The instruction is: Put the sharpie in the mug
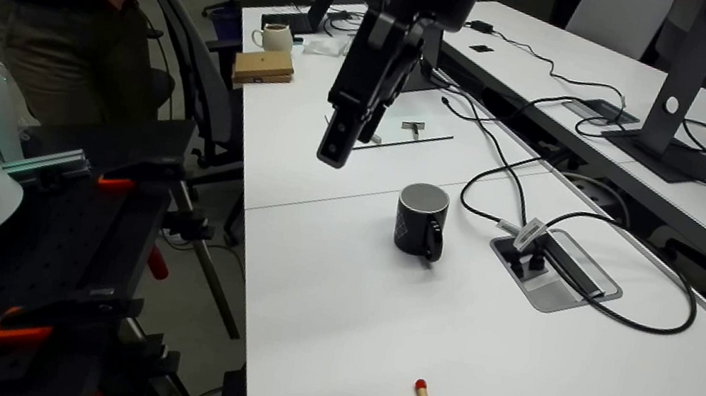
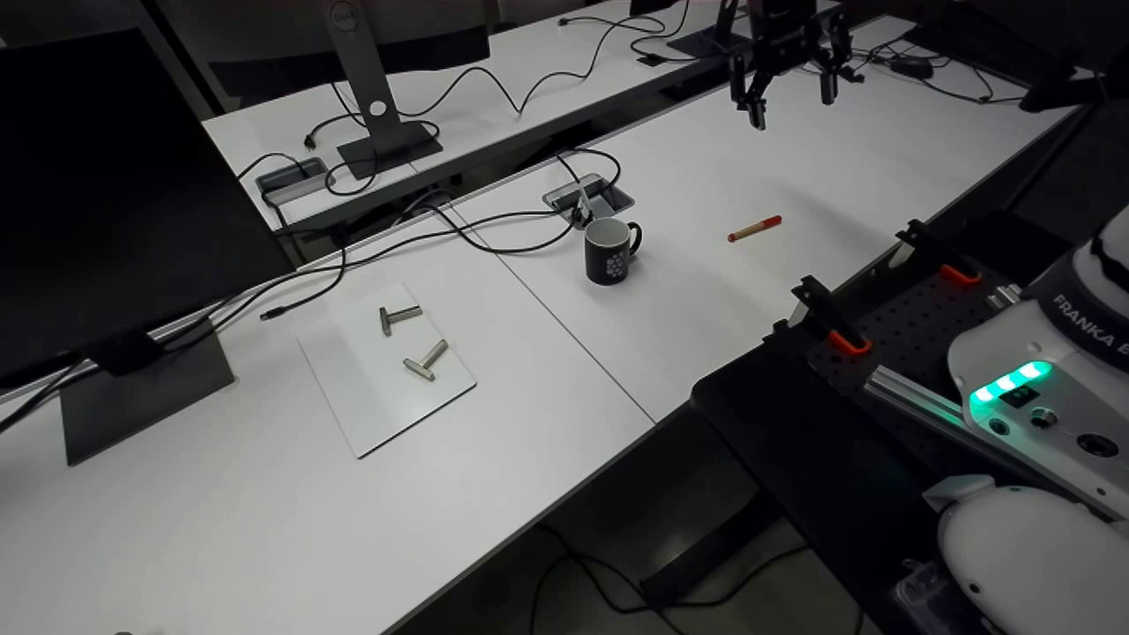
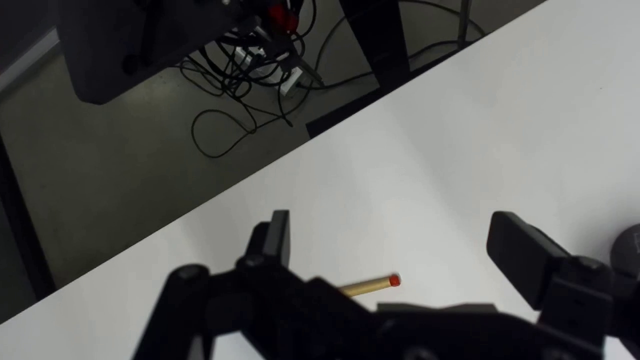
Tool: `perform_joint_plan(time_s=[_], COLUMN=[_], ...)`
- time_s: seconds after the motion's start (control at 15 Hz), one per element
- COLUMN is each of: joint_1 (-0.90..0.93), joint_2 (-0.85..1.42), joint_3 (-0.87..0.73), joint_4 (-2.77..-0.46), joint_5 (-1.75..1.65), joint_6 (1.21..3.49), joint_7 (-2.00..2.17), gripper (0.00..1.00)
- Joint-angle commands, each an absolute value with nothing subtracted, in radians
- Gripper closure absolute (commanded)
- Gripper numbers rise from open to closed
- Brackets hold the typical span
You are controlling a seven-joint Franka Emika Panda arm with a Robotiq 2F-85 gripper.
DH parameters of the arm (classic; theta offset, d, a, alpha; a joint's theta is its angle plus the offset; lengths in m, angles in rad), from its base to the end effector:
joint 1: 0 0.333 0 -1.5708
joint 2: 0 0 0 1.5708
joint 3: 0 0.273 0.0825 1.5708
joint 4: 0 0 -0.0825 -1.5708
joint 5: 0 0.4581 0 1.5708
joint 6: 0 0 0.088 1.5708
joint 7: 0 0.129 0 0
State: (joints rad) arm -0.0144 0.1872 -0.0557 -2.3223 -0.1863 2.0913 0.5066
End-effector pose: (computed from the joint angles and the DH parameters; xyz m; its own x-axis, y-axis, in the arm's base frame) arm 0.4959 -0.0493 0.1124 0.8359 -0.4583 -0.3021 -0.3709 -0.8773 0.3045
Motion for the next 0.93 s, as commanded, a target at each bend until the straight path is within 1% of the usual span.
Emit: perform_joint_plan(time_s=[0.0,0.47,0.73,0.87], joint_1=[-0.016,0.023,0.105,0.144], joint_2=[0.271,0.431,0.506,0.555], joint_3=[-0.066,-0.097,-0.165,-0.201], joint_4=[-2.295,-2.293,-2.285,-2.264], joint_5=[-0.084,0.0,-0.052,-0.058], joint_6=[2.167,2.446,2.6,2.626], joint_7=[0.553,0.728,0.912,0.989], gripper=[0.0,0.0,0.0,0.0])
